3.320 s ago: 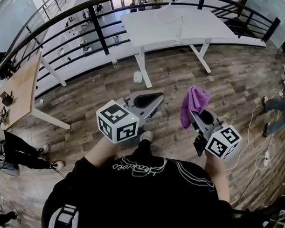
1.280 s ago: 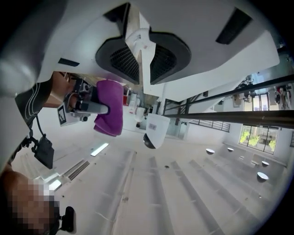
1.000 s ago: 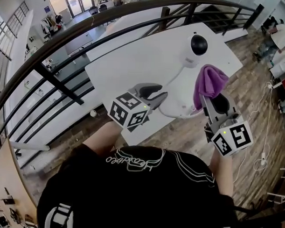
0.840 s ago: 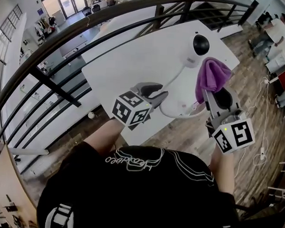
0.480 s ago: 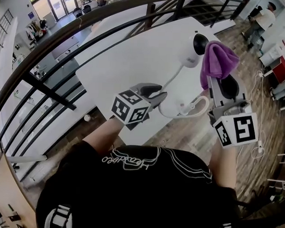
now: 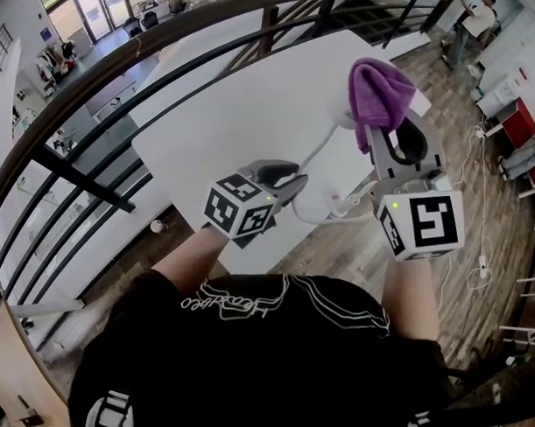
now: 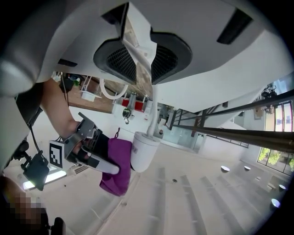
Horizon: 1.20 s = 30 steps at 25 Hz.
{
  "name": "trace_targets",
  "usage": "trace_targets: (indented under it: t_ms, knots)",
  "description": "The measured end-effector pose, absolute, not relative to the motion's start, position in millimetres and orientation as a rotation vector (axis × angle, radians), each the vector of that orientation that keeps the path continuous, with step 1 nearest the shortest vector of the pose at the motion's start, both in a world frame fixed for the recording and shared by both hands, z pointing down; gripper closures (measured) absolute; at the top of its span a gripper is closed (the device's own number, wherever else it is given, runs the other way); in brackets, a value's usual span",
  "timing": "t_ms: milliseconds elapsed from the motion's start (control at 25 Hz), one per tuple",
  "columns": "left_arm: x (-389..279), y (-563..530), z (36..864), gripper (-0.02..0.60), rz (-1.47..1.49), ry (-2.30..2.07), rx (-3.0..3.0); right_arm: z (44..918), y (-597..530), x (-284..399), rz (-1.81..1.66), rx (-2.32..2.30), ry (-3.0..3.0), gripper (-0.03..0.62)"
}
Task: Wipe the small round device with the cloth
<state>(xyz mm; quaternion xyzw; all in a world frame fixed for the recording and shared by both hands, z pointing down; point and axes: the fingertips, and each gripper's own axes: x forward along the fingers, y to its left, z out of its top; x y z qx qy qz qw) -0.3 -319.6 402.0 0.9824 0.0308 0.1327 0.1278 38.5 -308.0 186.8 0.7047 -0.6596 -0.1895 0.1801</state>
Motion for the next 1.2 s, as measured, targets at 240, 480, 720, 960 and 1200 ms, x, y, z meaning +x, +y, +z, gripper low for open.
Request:
trace_targets:
  t_ms: [240,480,720,960,1200]
  knots:
    - [0,-321,402,0.477,0.37,0.093,2.853,191,-322,35,-0.523,1.98,-1.781,0.528]
    - [-1,-319,401,0.482,0.349,0.106,2.853,201,-334,27,-0.522,1.927,-1.689,0.528]
    - [0,-321,403,0.486,0.352,0.123,2.853,213,-346,21,-0.53,1.874,-1.635,0.528]
    - [2,-323,400,0.492,0.334,0.136,2.849,233,-355,17,-0.489,1.825,-1.64,0.528]
    - [3,-323,402,0.495,0.33,0.136,2.842,254,-356,18,-0.43,1.793,-1.678,0.528]
